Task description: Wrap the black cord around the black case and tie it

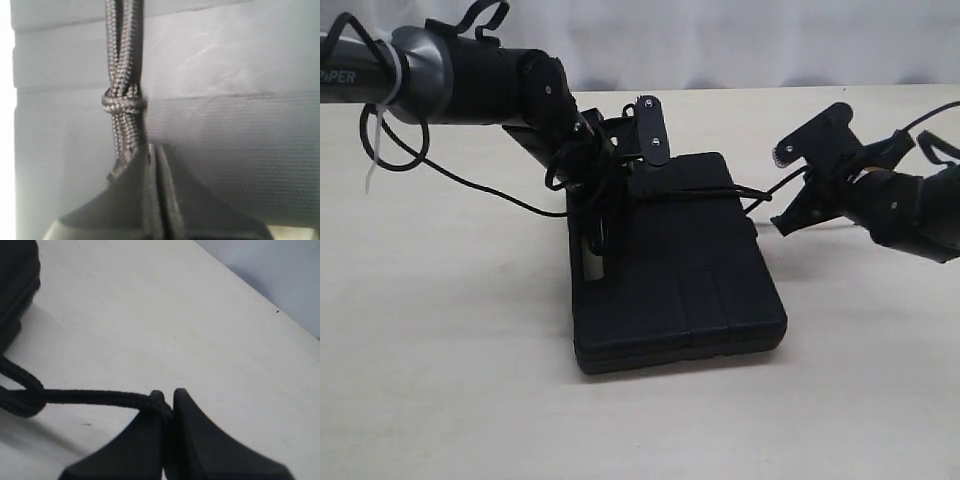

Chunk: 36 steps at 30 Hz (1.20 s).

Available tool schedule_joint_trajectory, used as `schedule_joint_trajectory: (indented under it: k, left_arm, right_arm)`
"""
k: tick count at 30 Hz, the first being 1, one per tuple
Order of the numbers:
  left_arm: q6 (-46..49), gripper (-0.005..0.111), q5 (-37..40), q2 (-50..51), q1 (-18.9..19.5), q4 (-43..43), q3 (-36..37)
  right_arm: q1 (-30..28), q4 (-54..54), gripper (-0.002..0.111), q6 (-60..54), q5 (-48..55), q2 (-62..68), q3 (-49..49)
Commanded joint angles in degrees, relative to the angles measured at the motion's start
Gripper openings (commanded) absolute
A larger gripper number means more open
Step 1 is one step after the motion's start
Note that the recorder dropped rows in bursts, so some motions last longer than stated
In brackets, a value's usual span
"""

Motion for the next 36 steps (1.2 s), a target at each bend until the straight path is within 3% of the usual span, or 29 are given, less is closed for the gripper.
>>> schedule_joint_trajectory:
  k: [1,6,9,14,23,28,32,33,36]
  left_arm:
    - [-0.44,0.001,1.38,0.49,0.39,-0.92,0.98]
    - [-0.44,0.037,1.64,-0.31,0.39,-1.82,0.98]
    - [-0.44,0.046,1.18,-0.31,0.39,-1.82,0.98]
    - [-0.44,0.047,0.08,-0.40,0.39,-1.82,0.98]
    - [-0.09,0.047,5.48,-3.94,0.39,-1.83,0.98]
    - [0.57,0.047,1.79,-6.85,0.39,-10.03,0.98]
    - [10.48,0.047,-2.65,-5.07,0.15,-22.84,0.98]
    - [17.10,0.047,-2.65,-2.59,0.15,-26.67,0.98]
    - [27.53,0.047,-3.32,2.22,0.15,-31.27,0.98]
  right_arm:
    - [-0.97,0.60,0.004,3.47,1.50,-5.47,0.10]
    - [-0.97,-10.20,0.004,12.00,3.14,-5.60,0.10]
    - [-0.97,-16.24,0.004,16.64,3.32,-5.60,0.10]
    - [-0.97,-28.06,0.004,27.11,3.24,-5.60,0.10]
    - [-0.97,-29.73,0.004,27.68,3.24,-5.60,0.10]
    - [-0.97,-38.98,0.004,32.35,3.34,-5.60,0.23]
    - [-0.97,-44.12,0.004,36.67,3.34,-5.60,0.23]
    - [-0.97,-44.12,0.004,36.67,3.34,-5.60,0.23]
    - [-0.97,-44.12,0.004,37.50,3.47,-5.60,0.23]
